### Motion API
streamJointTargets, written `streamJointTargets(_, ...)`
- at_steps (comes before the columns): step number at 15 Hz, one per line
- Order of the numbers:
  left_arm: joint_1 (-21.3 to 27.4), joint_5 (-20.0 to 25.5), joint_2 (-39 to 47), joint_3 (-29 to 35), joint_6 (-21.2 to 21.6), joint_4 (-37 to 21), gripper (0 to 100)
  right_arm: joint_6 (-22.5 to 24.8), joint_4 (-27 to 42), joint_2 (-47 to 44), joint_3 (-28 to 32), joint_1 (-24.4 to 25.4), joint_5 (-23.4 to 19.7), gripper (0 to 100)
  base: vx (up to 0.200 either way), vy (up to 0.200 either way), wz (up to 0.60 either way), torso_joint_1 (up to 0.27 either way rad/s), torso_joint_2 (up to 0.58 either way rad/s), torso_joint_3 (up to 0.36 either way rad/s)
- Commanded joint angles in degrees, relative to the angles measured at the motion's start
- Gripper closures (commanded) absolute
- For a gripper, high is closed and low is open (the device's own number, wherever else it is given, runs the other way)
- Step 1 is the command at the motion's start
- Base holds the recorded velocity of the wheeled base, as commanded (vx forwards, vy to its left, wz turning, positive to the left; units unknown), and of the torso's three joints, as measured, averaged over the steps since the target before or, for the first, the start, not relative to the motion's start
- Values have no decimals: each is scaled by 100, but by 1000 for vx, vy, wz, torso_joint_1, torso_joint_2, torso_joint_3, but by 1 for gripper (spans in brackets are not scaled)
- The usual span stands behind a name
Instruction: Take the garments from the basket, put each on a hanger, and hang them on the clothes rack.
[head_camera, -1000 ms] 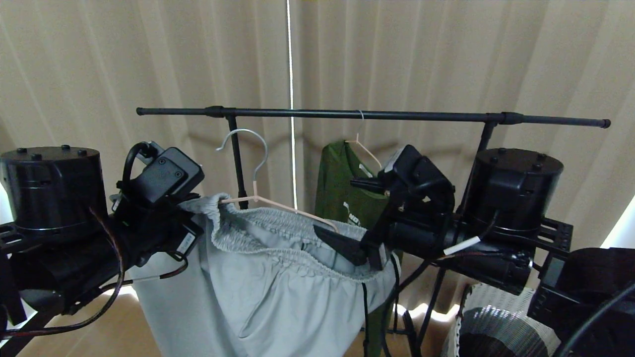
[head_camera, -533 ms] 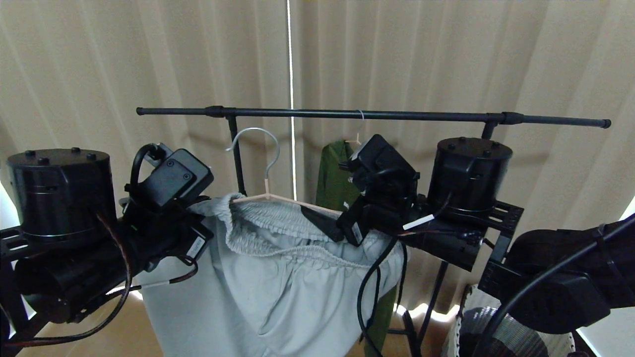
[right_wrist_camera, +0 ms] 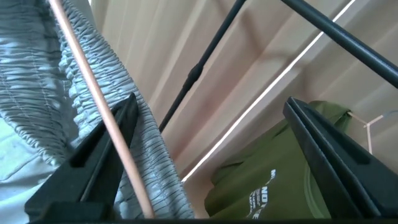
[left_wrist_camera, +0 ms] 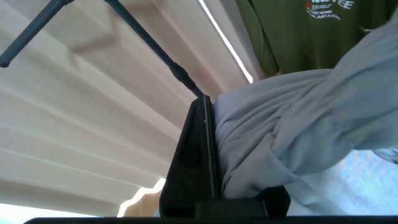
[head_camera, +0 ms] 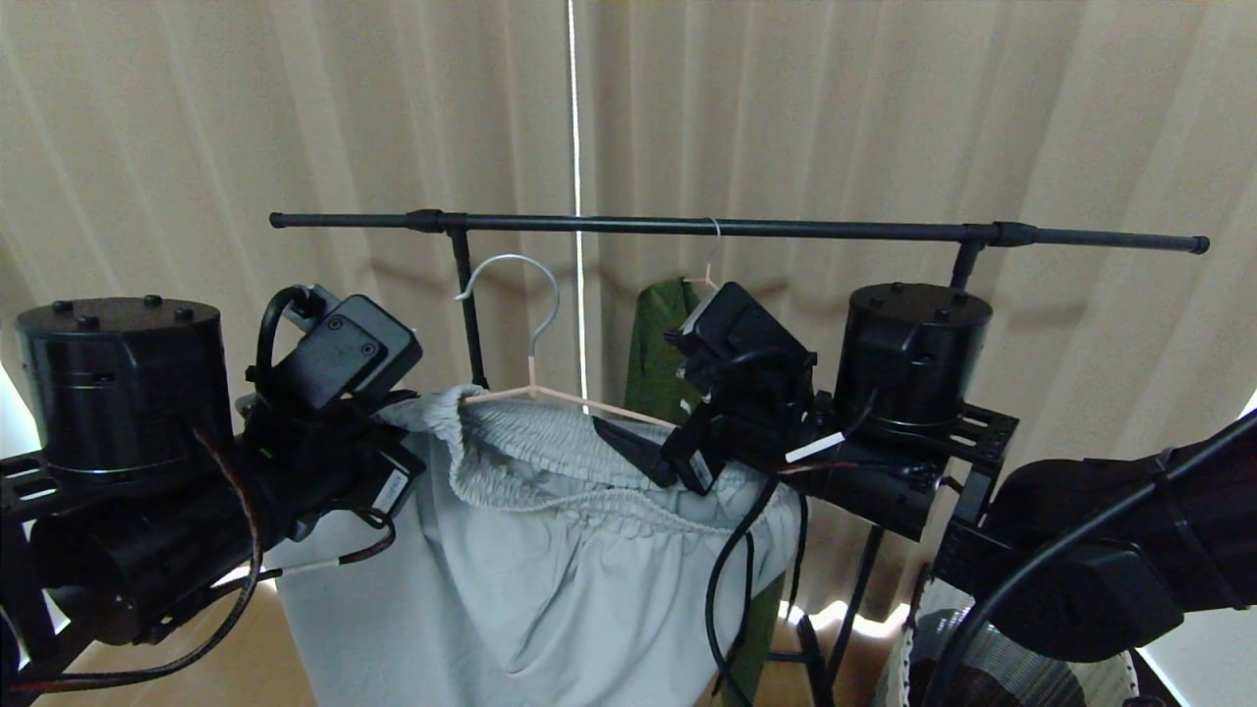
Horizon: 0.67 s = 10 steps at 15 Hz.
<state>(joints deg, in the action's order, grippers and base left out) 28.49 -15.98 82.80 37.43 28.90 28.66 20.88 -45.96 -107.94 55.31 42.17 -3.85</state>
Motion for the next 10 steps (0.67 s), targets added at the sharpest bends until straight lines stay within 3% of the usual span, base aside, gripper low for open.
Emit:
streamJointTargets(1, -1, -1, -9, 10, 1, 8, 100, 4, -1, -8, -3, 2, -1, 100, 0, 0, 0, 0, 0, 0)
streamJointTargets(10, -1, 51, -1, 19, -8, 8, 100, -5, -18, 9, -64, 37, -1, 100, 0, 0, 0, 0, 0, 0)
